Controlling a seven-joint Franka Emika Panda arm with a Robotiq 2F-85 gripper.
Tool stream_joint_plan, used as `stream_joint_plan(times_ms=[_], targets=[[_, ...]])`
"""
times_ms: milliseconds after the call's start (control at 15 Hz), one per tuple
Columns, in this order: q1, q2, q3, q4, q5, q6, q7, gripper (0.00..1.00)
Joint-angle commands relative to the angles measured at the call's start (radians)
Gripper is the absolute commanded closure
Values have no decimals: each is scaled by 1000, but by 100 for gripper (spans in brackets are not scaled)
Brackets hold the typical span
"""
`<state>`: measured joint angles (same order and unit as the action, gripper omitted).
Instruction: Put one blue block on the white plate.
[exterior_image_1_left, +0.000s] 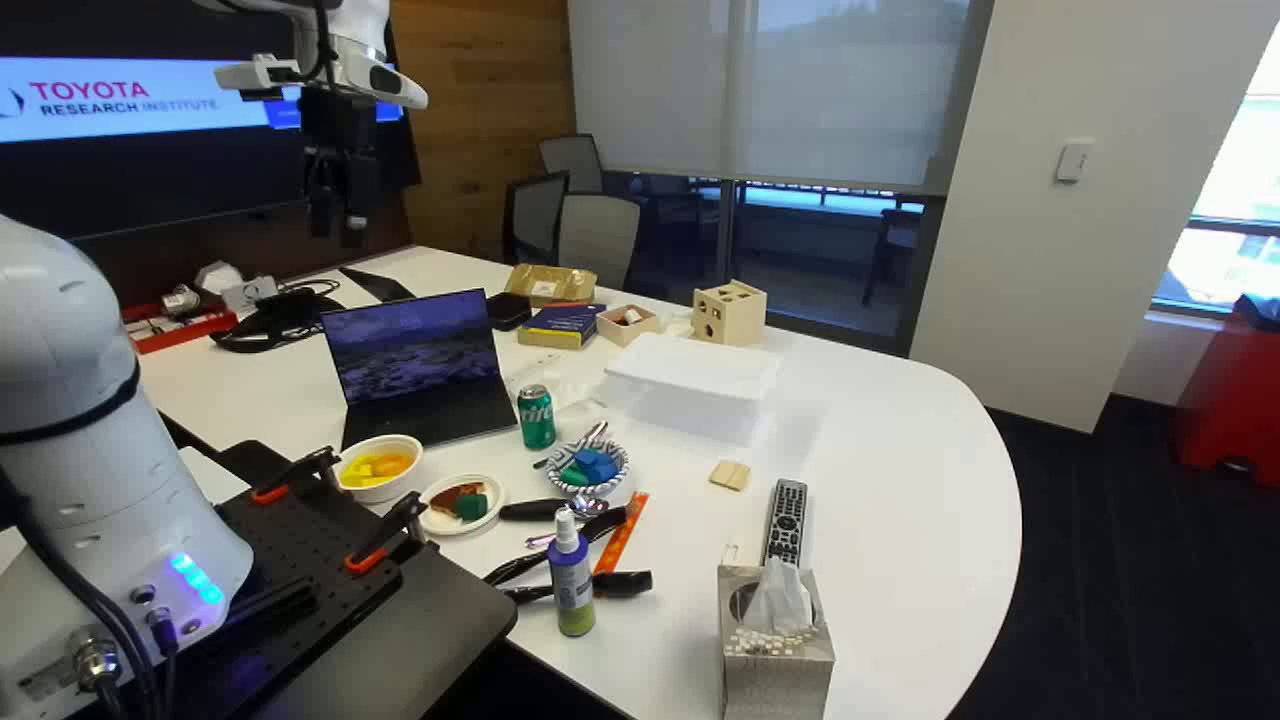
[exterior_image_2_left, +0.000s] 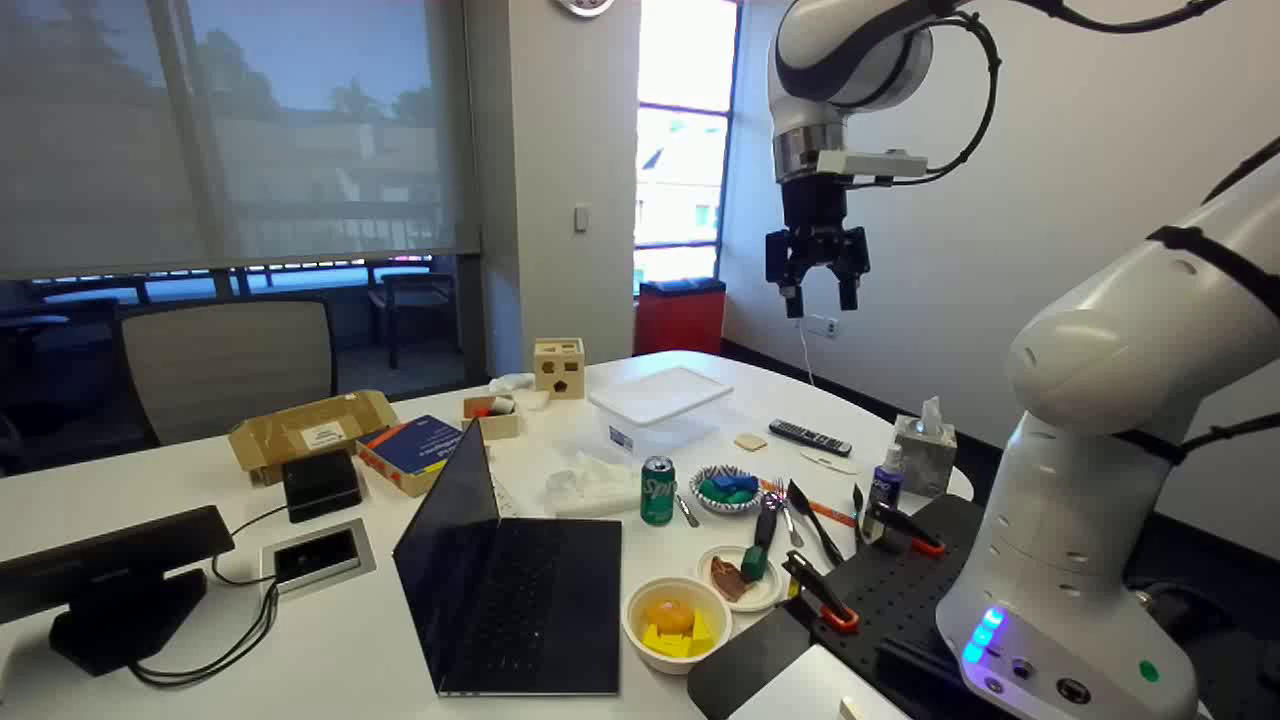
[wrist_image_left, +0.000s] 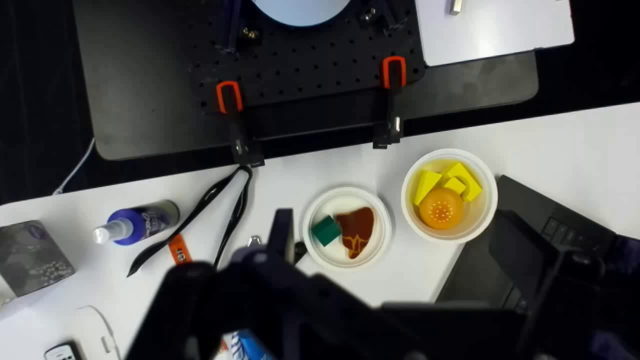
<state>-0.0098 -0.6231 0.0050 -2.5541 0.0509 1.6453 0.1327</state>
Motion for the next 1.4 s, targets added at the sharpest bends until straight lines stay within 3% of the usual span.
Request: stream_joint_plan(times_ms=[0,200,467,733,933,1333], targets=[[-8,0,7,1,3,-1,-4,0],[-8,0,7,1,3,-1,-4,0],[-43,250,-48,96,44,133,-14,0],[-99,480,-88,200,68,293,88,0],[-114,680,-124,304,175,378,111,0],[-96,1035,-126,472,308,570,343,0]])
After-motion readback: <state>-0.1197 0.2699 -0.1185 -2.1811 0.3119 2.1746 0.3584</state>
